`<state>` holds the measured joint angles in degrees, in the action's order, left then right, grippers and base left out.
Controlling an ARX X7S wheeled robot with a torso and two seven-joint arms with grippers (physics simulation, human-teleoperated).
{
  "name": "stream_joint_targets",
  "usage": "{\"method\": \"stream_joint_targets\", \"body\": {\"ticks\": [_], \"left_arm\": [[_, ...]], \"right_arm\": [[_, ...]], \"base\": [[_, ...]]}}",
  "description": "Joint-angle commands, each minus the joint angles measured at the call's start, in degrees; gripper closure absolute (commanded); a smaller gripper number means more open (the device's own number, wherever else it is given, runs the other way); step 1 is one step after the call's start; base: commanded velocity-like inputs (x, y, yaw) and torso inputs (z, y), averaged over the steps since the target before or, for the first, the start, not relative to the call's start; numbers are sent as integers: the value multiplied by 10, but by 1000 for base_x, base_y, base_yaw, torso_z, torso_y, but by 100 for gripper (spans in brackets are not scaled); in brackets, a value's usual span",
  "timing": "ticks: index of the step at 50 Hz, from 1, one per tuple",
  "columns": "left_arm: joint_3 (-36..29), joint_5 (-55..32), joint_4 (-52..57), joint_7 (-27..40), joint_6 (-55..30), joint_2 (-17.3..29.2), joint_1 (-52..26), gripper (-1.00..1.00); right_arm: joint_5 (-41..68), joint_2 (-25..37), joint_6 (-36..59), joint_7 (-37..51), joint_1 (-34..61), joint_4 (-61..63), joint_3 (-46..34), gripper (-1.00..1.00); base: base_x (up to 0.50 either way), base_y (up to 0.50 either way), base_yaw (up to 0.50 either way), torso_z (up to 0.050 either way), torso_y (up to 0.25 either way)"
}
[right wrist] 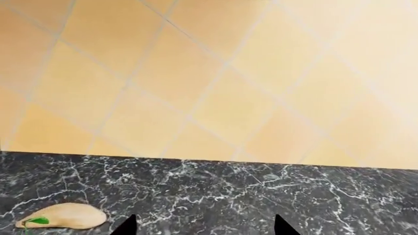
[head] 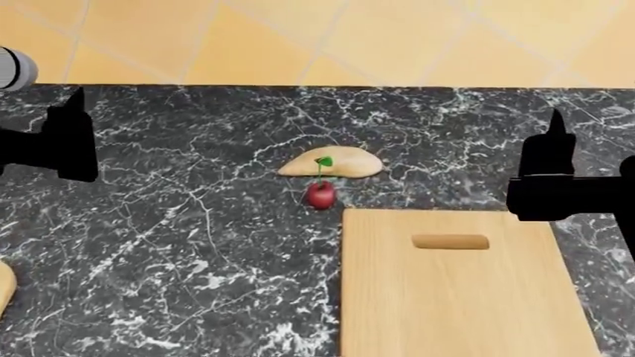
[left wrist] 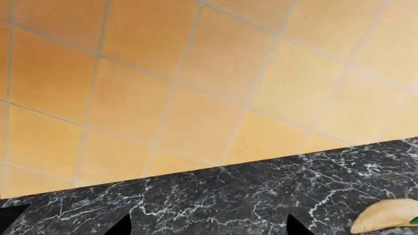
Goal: Place the cherry and the sweet potato on separate cutting boards.
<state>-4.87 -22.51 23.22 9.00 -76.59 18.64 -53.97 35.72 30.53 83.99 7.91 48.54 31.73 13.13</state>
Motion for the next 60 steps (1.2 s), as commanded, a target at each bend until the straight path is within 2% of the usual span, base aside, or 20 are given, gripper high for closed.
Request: {"method": "stream_joint_targets", "body": {"ticks": [1, 34, 39, 41, 46, 48, 52, 54, 60], "left_arm": [[10, -6, -1, -23, 0, -7, 6, -100], [9, -20, -1, -23, 3, -8, 23, -100], [-5, -54, -9, -51, -19, -33, 5, -100], [-21, -84, 35, -69, -39, -42, 17, -100], [13, -137, 109, -45, -130, -91, 54, -100], [18, -168, 108, -20, -133, -84, 51, -100], [39, -307, 94, 60, -132, -54, 43, -100], [25, -338, 102, 59, -131, -46, 56, -100], [-43, -320, 120, 31, -63, -19, 102, -100]], "right_arm": [[9, -8, 18, -13, 4, 6, 14, -100], [45, 4, 19, 7, 11, -1, -20, -100], [49, 2, 17, 12, 16, -6, -20, -100], [52, 0, 16, 14, 23, -9, -18, -100], [56, 1, 3, 12, 4, -6, -11, -100], [60, 1, 9, 14, 11, -7, -7, -100], [61, 0, 11, 22, 17, -9, -12, -100], [63, -1, 12, 25, 18, -8, -15, -100], [65, 6, 2, 22, 10, -12, -21, -100]], "base": [[500, -121, 0, 0, 0], [486, -104, 0, 0, 1], [0, 0, 0, 0, 0], [0, 0, 0, 0, 0], [0, 0, 0, 0, 0], [0, 0, 0, 0, 0], [0, 0, 0, 0, 0], [0, 0, 0, 0, 0], [0, 0, 0, 0, 0]]}}
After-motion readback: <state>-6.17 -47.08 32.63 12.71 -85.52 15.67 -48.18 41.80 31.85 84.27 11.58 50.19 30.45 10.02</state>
